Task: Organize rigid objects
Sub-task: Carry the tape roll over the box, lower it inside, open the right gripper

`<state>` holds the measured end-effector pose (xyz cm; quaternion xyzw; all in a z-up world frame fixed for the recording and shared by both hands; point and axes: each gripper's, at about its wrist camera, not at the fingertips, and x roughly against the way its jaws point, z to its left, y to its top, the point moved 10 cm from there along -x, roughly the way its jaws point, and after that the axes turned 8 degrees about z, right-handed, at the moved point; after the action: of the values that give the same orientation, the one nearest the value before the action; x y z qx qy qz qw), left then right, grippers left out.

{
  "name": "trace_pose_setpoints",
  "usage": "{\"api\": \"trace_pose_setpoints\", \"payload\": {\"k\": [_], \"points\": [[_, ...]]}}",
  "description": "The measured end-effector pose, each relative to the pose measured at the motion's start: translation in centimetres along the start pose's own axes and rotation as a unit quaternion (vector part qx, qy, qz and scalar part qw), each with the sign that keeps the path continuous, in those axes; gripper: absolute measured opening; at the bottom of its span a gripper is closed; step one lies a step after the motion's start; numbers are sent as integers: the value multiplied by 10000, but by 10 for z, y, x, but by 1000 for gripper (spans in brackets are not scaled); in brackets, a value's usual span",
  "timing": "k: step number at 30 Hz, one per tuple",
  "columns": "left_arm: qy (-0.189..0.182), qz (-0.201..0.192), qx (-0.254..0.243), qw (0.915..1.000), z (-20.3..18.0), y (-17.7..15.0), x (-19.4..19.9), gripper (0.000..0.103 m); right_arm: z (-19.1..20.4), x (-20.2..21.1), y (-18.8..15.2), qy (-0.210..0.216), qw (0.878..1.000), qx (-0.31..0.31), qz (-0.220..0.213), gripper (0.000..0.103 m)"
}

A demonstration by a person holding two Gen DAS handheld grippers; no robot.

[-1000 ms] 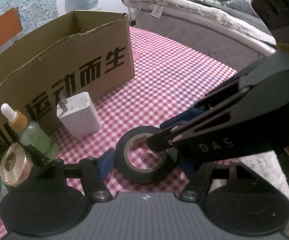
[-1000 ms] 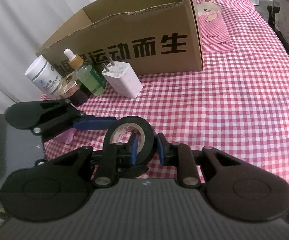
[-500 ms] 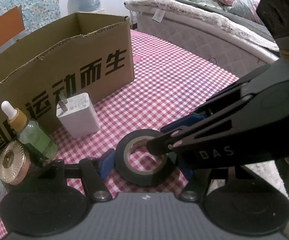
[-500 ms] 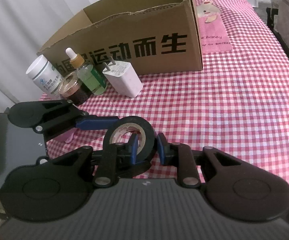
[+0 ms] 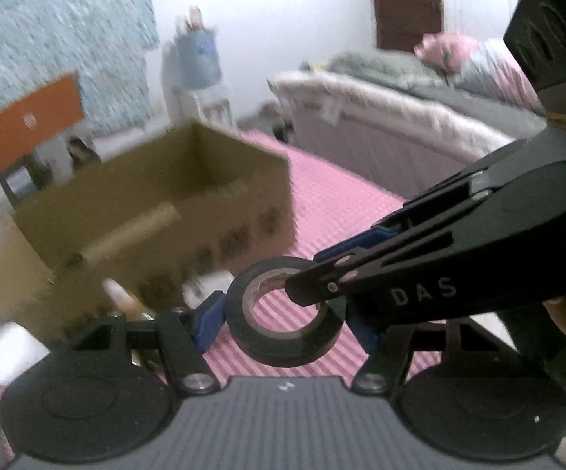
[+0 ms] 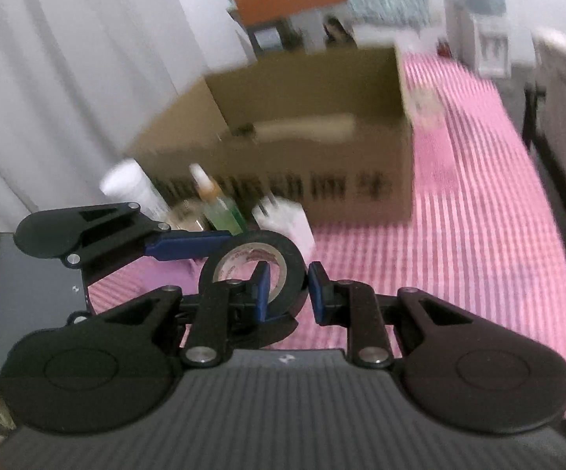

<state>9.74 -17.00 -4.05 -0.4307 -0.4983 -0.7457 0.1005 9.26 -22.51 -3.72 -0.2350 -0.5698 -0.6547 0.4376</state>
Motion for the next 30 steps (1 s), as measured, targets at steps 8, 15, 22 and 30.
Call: {"api": "trace_pose_setpoints", "payload": {"k": [8, 15, 22, 30], "points": [[793, -733, 17, 9942, 59, 55, 60, 68, 50, 33, 88, 235, 9942, 729, -751, 20], [906, -455, 290, 9944, 132, 96, 53, 68, 77, 11, 174, 579, 9903, 1083, -649, 22], [319, 817, 811, 9928, 191, 83, -19, 68, 65, -82, 218, 1038, 9916, 494, 597, 22], [-318, 2240, 1126, 9675, 210, 38, -89, 68, 50, -176, 190, 1276, 9707, -191, 2026, 22]]}}
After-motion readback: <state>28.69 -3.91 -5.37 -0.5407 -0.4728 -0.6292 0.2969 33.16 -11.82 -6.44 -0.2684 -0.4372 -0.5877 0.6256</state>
